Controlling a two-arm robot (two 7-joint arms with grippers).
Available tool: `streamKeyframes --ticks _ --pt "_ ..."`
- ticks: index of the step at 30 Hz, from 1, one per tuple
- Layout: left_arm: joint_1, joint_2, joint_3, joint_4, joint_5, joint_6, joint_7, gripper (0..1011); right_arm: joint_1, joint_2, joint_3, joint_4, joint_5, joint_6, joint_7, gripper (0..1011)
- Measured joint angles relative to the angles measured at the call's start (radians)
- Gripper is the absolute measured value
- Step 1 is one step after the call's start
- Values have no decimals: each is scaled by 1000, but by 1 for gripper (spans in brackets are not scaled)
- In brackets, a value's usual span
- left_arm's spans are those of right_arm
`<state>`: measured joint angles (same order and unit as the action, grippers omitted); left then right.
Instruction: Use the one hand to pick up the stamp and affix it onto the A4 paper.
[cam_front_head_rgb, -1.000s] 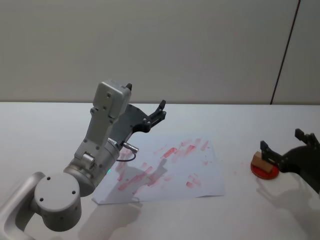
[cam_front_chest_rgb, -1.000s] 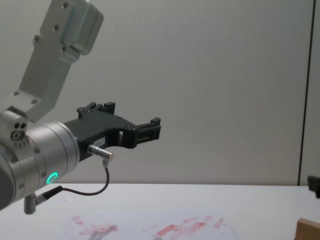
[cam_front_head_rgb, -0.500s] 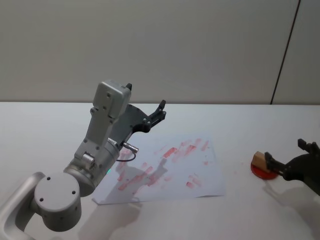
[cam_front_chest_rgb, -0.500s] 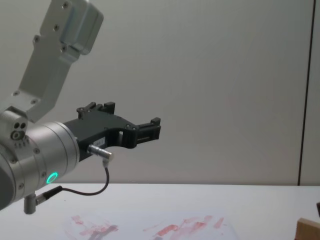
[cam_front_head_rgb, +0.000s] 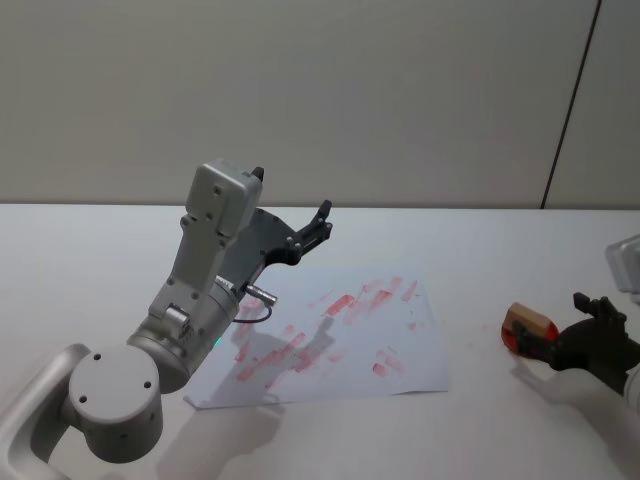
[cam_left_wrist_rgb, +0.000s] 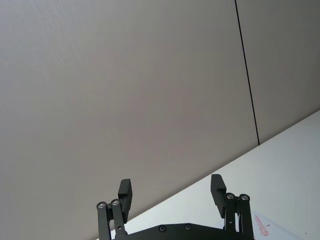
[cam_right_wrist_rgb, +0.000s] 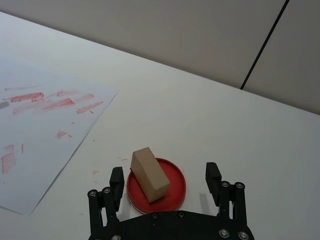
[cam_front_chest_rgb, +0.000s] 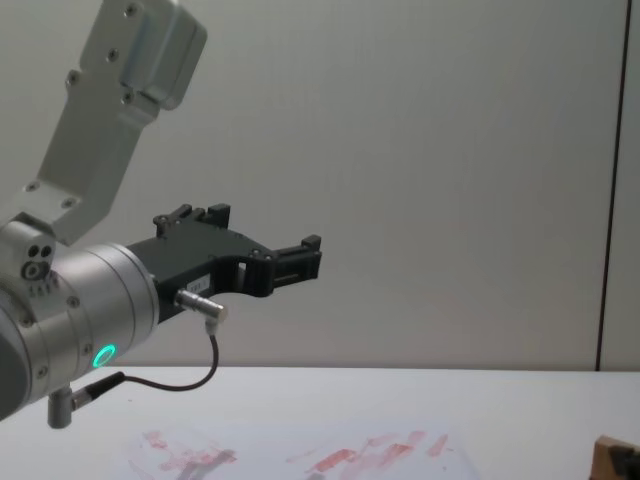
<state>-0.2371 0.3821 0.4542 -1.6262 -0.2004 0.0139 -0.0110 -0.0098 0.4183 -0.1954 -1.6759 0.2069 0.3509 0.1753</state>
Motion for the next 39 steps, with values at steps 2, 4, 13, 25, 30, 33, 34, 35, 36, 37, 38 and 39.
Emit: streamKeyframes --ticks 2,4,13,25,30,33,34,35,36,37,38,39 --pt "0 0 0 0 0 0 0 1002 10 -5 -2 14 -5 7 7 1001" --pt "0 0 0 0 0 0 0 1002 19 -10 -5 27 -9 13 14 1001" --pt "0 0 0 0 0 0 0 1002 61 -31 -13 86 -30 26 36 1001" --pt "0 0 0 0 0 0 0 1002 91 -47 -21 127 -45 31 51 880" --pt "0 0 0 0 0 0 0 1003 97 -51 -22 136 -48 31 54 733" --pt "0 0 0 0 0 0 0 1003 99 -52 -23 140 -50 31 56 654" --pt "0 0 0 0 0 0 0 1002 100 -52 -23 141 -50 31 56 595" --pt "0 0 0 0 0 0 0 1002 101 -53 -23 142 -50 32 57 595" --pt "0 0 0 0 0 0 0 1002 102 -53 -23 143 -51 32 57 560" --pt "0 0 0 0 0 0 0 1003 102 -54 -23 144 -51 32 57 503" --pt "0 0 0 0 0 0 0 1003 103 -54 -23 144 -51 32 57 475" --pt "0 0 0 0 0 0 0 1002 103 -54 -24 145 -51 32 58 454"
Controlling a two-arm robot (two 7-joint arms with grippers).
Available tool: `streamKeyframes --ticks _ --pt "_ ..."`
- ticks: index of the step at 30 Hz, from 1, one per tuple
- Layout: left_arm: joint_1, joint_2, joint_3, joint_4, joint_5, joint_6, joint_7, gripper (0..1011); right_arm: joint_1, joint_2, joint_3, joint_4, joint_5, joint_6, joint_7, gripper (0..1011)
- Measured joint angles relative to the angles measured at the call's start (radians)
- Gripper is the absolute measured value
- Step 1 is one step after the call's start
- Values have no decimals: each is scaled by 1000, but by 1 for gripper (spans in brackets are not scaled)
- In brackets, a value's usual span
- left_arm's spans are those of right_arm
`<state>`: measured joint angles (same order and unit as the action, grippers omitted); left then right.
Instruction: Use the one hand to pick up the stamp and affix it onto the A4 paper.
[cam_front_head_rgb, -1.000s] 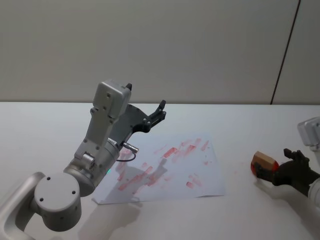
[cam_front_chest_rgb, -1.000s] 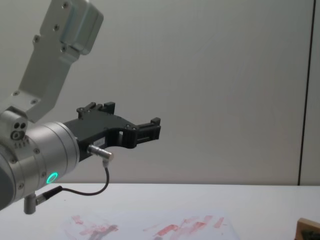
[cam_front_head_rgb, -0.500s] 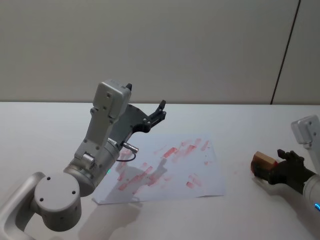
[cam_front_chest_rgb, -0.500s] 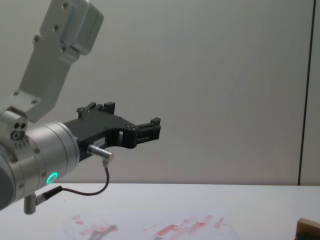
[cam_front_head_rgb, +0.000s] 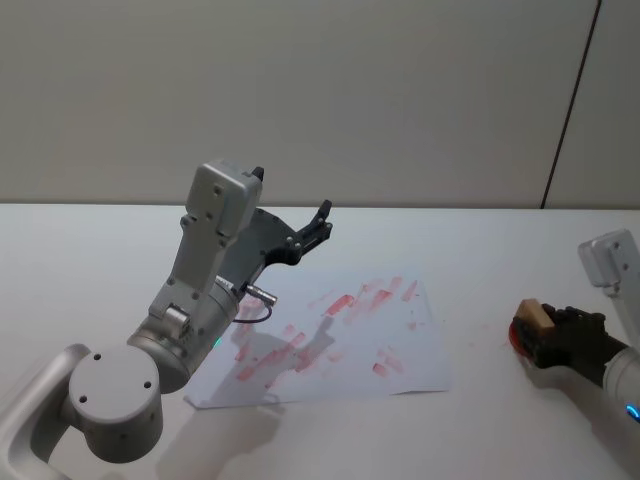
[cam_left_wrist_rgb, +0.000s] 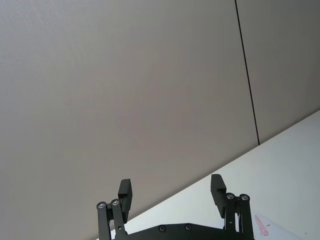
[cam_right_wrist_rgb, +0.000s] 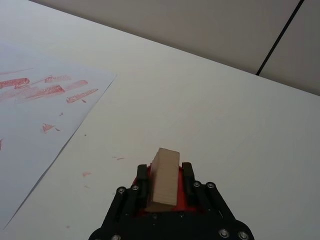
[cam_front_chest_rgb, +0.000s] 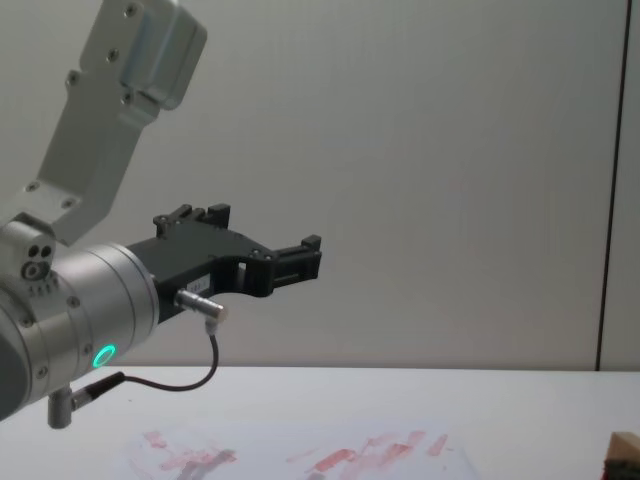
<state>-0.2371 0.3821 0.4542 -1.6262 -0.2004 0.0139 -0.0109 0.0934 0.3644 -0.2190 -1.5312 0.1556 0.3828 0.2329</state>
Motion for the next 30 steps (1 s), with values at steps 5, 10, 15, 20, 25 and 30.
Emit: streamKeyframes --ticks 5,10,15,20,25,30 --pt "0 0 0 0 0 0 0 1003 2 -1 0 3 -1 1 1 315" --pt "0 0 0 0 0 0 0 1002 3 -2 -1 5 -2 1 2 217" --pt "0 0 0 0 0 0 0 1003 4 -3 -1 5 -2 -1 2 217" --pt "0 0 0 0 0 0 0 1003 7 -7 -1 8 0 -20 -2 217" --pt "0 0 0 0 0 0 0 1002 17 -17 -3 10 13 -50 -7 218" --pt "0 0 0 0 0 0 0 1002 36 -36 -9 10 38 -85 2 218"
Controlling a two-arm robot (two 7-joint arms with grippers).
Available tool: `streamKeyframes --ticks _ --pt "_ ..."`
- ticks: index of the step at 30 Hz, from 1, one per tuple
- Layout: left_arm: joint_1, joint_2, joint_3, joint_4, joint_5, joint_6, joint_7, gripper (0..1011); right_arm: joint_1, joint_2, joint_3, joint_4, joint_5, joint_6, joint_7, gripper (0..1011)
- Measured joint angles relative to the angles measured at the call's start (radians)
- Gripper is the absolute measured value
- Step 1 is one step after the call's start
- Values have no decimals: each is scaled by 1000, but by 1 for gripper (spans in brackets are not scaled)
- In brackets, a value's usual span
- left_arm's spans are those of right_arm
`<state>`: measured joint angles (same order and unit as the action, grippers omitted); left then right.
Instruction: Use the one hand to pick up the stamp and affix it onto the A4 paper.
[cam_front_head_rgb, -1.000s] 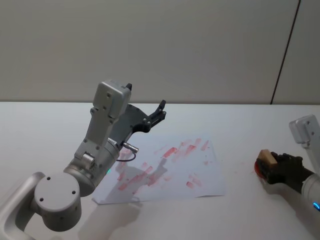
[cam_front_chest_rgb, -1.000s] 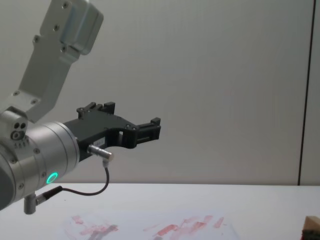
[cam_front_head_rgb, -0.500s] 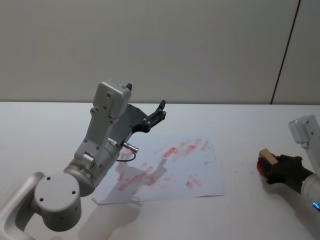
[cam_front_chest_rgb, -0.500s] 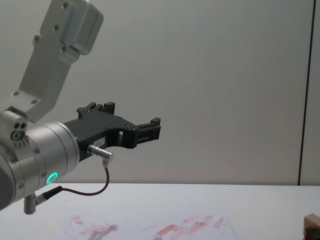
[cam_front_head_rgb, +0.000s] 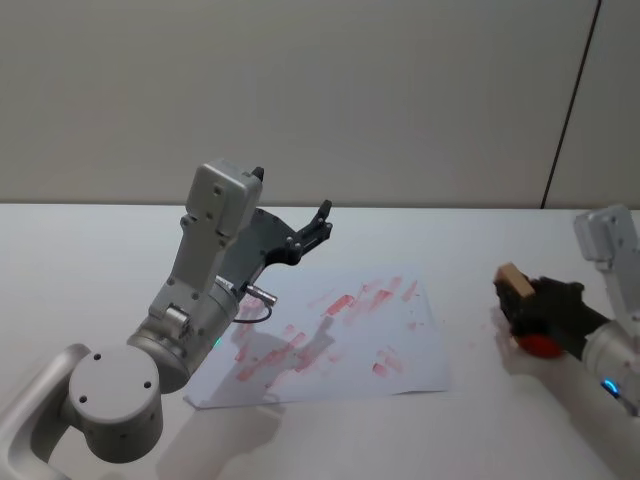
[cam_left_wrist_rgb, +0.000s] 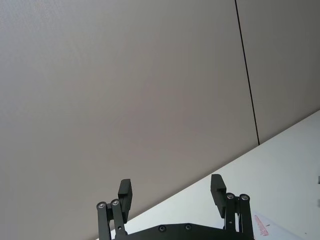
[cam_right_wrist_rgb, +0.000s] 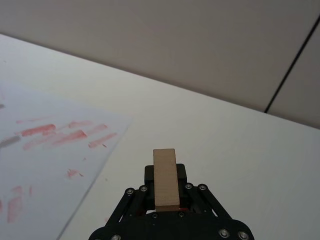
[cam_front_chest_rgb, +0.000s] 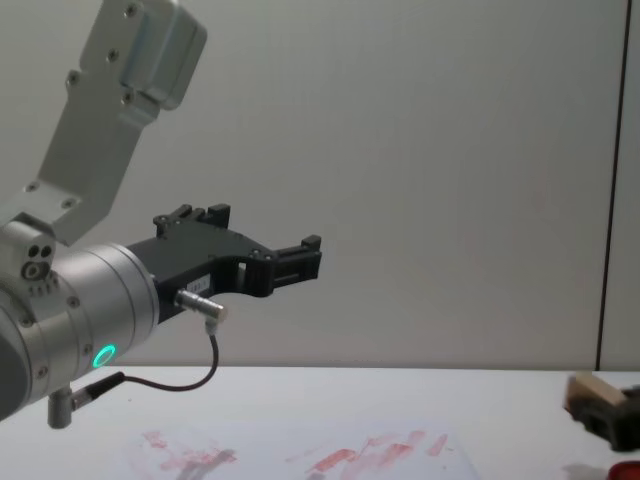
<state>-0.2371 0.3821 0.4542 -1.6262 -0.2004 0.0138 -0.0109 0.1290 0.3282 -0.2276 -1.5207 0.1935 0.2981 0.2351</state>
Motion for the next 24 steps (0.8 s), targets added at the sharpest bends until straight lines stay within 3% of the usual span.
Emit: streamKeyframes --ticks 15,24 --pt "0 0 0 0 0 0 0 1002 78 -73 -44 23 32 -34 116 218" --pt "0 0 0 0 0 0 0 1003 128 -108 -81 67 -26 -11 211 218"
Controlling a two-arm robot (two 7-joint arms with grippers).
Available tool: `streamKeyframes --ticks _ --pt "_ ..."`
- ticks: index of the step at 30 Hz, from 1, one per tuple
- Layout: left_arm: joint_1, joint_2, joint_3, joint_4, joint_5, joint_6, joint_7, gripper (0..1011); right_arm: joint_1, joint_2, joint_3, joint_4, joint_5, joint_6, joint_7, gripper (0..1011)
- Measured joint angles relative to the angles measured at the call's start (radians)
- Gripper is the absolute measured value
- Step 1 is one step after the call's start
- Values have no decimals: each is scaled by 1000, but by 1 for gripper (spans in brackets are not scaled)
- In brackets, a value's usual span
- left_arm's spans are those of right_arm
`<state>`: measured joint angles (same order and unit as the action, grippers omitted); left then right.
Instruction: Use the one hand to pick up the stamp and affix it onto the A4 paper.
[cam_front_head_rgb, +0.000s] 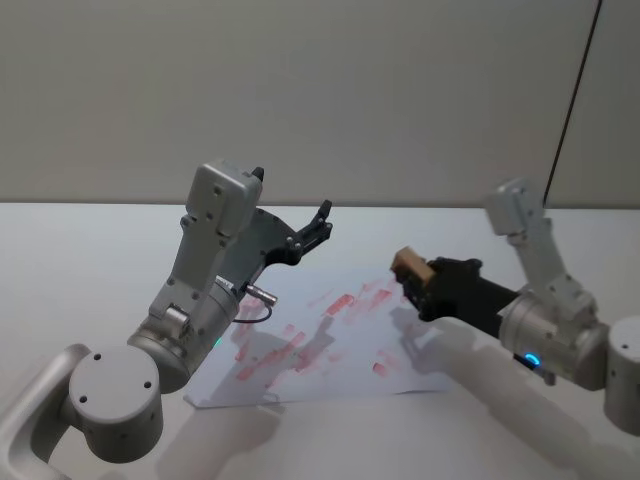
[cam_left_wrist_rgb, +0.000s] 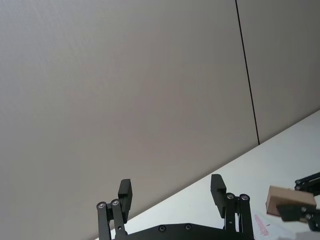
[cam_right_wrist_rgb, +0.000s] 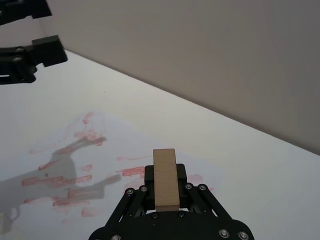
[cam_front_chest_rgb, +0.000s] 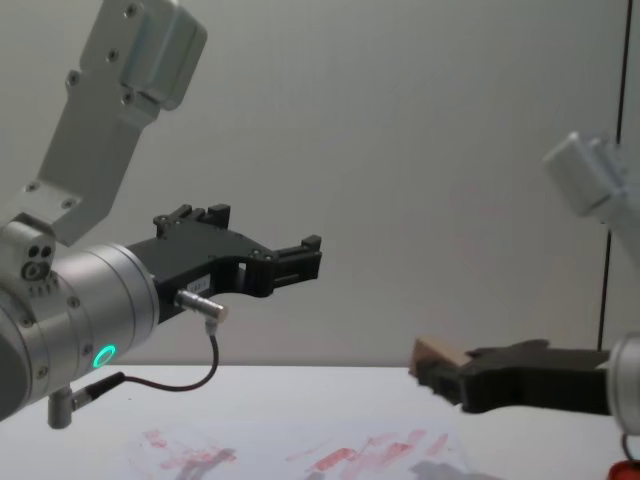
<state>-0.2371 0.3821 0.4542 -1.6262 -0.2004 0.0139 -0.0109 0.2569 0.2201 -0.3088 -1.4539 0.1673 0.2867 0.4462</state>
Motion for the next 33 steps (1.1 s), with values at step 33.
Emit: streamKeyframes --ticks 33 --pt "0 0 0 0 0 0 0 1003 100 -84 -115 169 -264 99 96 218"
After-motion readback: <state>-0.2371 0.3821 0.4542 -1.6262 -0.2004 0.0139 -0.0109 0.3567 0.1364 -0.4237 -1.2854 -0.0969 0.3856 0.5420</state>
